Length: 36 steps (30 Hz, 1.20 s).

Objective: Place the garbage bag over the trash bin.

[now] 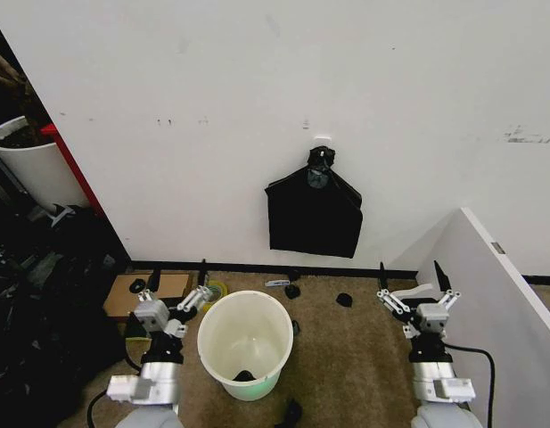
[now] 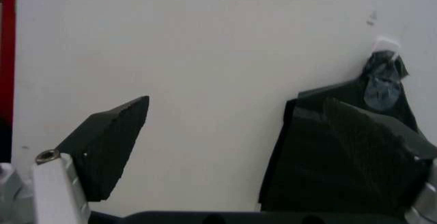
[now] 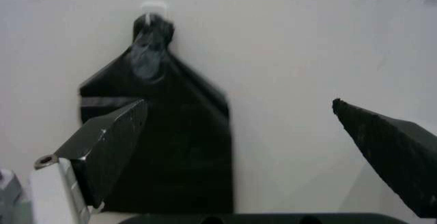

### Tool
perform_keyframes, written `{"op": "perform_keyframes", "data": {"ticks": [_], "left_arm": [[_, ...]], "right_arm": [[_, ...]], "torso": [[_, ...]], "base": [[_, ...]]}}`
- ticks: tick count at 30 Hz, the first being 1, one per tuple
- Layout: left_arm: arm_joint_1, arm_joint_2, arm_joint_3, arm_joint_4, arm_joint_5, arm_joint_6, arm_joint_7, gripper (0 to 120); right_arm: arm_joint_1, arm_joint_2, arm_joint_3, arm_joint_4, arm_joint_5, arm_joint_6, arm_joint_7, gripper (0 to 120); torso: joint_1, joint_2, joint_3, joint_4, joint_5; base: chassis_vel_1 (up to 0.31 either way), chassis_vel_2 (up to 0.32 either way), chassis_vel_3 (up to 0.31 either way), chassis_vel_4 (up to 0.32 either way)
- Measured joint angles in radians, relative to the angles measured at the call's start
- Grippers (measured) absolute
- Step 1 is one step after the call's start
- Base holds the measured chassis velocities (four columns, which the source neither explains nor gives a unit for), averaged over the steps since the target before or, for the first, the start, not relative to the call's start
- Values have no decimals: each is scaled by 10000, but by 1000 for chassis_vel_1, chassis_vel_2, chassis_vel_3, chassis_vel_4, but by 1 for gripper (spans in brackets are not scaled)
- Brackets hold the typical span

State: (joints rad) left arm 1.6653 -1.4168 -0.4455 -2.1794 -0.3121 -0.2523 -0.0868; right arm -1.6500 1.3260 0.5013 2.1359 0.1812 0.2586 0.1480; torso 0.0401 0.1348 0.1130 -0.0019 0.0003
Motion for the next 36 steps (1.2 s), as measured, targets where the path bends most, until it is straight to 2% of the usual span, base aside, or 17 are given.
{"op": "perform_keyframes", "data": {"ticks": [4, 10, 14, 17, 24, 31, 34, 36], "left_arm": [[153, -268, -28, -13, -79, -6, 635, 100], [287, -538, -184, 257, 707, -176, 1028, 100], [377, -616, -204, 145, 731, -12, 877, 100], [409, -587, -266, 44, 703, 128, 762, 100], [381, -552, -324, -14, 488, 214, 706, 100], [373, -471, -340, -23, 536, 115, 606, 84], [283, -274, -332, -25, 479, 76, 482, 94], [272, -206, -326, -51, 420, 69, 440, 97]], "right_arm": [[-85, -366, -193, 376, 779, -779, -12, 100], [-93, -344, -192, 619, 434, -1106, 417, 100], [-105, -261, -155, 476, -480, -819, 476, 100], [-128, -262, -18, 174, -1190, -225, 203, 100], [-210, -289, 7, 91, -1072, -60, 79, 100], [-138, -179, -51, 0, -1177, -36, 92, 84], [-40, -229, -109, -130, -1046, -62, 96, 96], [49, -283, -163, -183, -884, -128, 97, 98]], "torso": [[0, 0, 0, 1, 0], [0, 0, 0, 1, -1], [0, 0, 0, 2, 0], [0, 0, 0, 1, 0], [0, 0, 0, 1, 0], [0, 0, 0, 2, 0], [0, 0, 0, 1, 0], [0, 0, 0, -4, -1]], "base": [[0, 0, 0, 0], [0, 0, 0, 0], [0, 0, 0, 0], [0, 0, 0, 0], [0, 0, 0, 0], [0, 0, 0, 0], [0, 0, 0, 0], [0, 0, 0, 0]]}}
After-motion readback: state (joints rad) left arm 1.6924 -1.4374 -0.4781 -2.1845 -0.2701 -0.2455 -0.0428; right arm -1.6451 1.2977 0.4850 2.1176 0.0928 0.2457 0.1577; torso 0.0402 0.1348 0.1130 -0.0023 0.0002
